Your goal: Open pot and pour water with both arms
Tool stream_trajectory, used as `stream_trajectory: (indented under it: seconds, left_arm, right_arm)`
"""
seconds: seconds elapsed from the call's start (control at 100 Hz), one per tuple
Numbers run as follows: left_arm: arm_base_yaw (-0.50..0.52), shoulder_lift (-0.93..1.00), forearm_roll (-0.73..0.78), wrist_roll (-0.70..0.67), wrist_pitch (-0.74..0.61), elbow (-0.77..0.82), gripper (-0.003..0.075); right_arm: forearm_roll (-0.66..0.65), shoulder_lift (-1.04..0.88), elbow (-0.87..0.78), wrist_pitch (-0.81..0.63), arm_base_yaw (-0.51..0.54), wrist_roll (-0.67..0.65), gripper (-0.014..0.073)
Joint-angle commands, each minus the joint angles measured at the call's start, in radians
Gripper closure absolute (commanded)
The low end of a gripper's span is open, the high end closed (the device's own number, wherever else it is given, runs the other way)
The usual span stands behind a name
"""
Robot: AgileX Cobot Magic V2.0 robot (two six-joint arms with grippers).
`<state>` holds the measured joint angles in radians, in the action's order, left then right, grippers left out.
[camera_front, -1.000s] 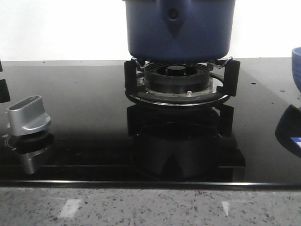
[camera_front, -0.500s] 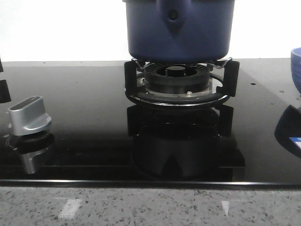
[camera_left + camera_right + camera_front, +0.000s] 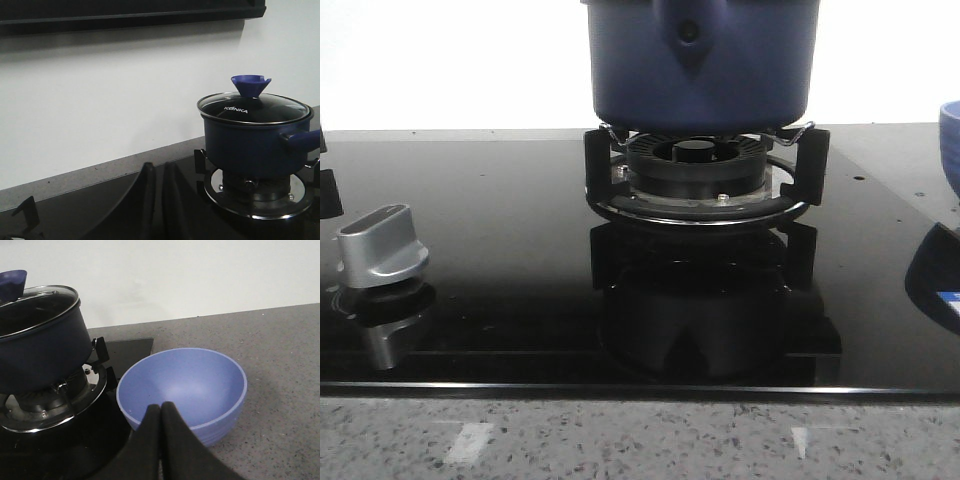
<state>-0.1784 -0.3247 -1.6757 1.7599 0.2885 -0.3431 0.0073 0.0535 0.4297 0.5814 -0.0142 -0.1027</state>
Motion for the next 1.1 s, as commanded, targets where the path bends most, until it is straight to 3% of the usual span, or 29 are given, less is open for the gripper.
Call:
stream_trajectory:
  seconds: [0.0, 0.53, 0.58, 0.65, 0.72, 0.73, 0.74, 0.82, 0.87, 0.95, 1.09]
  left_arm:
    - [0.002, -0.006, -0.032, -0.009, 0.011, -0.024, 0.074]
    - [0.002, -0.004, -0.027, -0.009, 0.011, -0.024, 0.074]
    - [0.002, 0.007, 0.03, -0.009, 0.009, -0.024, 0.074]
    - [0.002, 0.03, 0.234, -0.044, 0.039, -0.024, 0.0741]
    - [0.002, 0.047, 0.496, -0.315, 0.026, -0.024, 0.0741]
    - [0.002, 0.049, 0.567, -0.438, 0.021, -0.024, 0.0741]
    - [0.004, 0.049, 0.604, -0.438, 0.019, -0.024, 0.0741]
    - [0.004, 0.064, 1.08, -0.945, 0.037, -0.024, 0.074]
    - [0.004, 0.079, 1.274, -1.155, 0.042, -0.013, 0.074]
    - [0.004, 0.117, 1.418, -1.319, -0.055, 0.046, 0.074]
    - [0.008, 0.192, 1.45, -1.45, -0.342, 0.219, 0.0741]
  right_arm:
    - [-0.001, 0.011, 0.024, -0.072, -0.001, 0.014, 0.0668]
    - [-0.007, 0.011, 0.024, -0.072, -0.001, 0.014, 0.0668]
    - [-0.001, 0.011, 0.024, -0.072, -0.001, 0.014, 0.0668]
    - [-0.001, 0.011, 0.024, -0.072, -0.001, 0.014, 0.0668]
    - [-0.001, 0.011, 0.024, -0.072, -0.001, 0.014, 0.0668]
    - [-0.001, 0.011, 0.024, -0.072, -0.001, 0.014, 0.0668]
    - [-0.001, 0.011, 0.024, -0.072, -0.001, 0.014, 0.0668]
    - [-0.001, 0.011, 0.024, -0.072, -0.001, 0.014, 0.0668]
    - [-0.001, 0.011, 0.024, -0.072, -0.001, 0.014, 0.0668]
    - [-0.001, 0.011, 0.024, -0.072, -0.001, 0.014, 0.0668]
    - [-0.001, 0.011, 0.024, -0.072, -0.001, 0.014, 0.0668]
